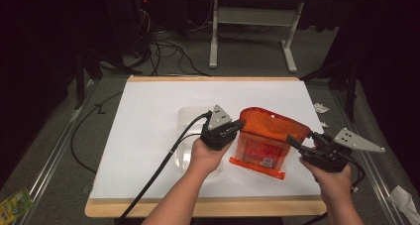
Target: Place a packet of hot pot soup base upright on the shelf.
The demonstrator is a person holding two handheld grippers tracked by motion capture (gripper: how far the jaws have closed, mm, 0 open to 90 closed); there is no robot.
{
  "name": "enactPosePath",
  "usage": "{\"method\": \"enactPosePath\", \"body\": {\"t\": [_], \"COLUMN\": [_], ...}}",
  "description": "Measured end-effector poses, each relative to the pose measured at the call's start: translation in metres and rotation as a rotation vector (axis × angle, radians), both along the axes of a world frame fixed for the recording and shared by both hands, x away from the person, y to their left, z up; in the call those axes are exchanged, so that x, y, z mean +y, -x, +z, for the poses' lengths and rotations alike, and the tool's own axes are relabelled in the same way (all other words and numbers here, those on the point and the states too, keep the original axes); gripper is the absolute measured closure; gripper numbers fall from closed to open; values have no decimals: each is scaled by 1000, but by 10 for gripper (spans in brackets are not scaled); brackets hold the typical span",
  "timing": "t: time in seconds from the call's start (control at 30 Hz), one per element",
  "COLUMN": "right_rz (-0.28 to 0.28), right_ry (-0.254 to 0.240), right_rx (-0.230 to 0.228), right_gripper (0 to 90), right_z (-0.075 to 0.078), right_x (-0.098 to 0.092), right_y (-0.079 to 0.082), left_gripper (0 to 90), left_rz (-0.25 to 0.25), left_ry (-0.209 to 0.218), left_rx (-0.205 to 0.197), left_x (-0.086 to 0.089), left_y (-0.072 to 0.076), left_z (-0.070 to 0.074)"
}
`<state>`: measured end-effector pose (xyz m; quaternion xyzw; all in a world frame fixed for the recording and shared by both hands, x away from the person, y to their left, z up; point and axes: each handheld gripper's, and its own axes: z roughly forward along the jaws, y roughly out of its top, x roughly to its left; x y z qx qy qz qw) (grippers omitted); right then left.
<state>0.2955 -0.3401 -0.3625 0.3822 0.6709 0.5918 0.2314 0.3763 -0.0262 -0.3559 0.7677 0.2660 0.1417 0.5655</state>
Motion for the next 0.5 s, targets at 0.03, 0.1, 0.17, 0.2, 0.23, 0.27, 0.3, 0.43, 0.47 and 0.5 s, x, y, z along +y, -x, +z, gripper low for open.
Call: {"method": "enactPosePath", "body": {"t": [0.03,0.1,0.17,0.2,0.23,0.27,0.3,0.43,0.47,0.5], "right_rz": [3,9,21,30,65,65,95,127,131,131], "right_ry": [10,18,19,18,18,18,39,68,66,66], "right_rx": [15,42,78,93,131,131,152,159,164,164], "right_gripper": [358,325,299,303,311,311,349,392,427,427], "right_z": [-4,-15,-26,-31,-40,-40,-45,-47,-47,-47], "right_x": [0,1,2,3,6,6,12,19,19,19], "right_y": [-1,-4,-9,-13,-19,-19,-22,-23,-23,-23], "left_gripper": [895,893,891,891,889,889,887,881,876,876], "left_rz": [-1,-4,-6,-9,-10,-10,-11,-11,-11,-10], "left_ry": [-1,-3,-4,-4,-4,-6,-9,-14,-13,-14], "left_rx": [-1,-5,-7,-7,-8,-10,-11,-18,-17,-16], "left_x": [0,0,0,0,0,0,0,2,2,3], "left_y": [0,1,2,2,3,4,4,6,6,7], "left_z": [0,0,0,0,0,0,0,0,0,0]}}
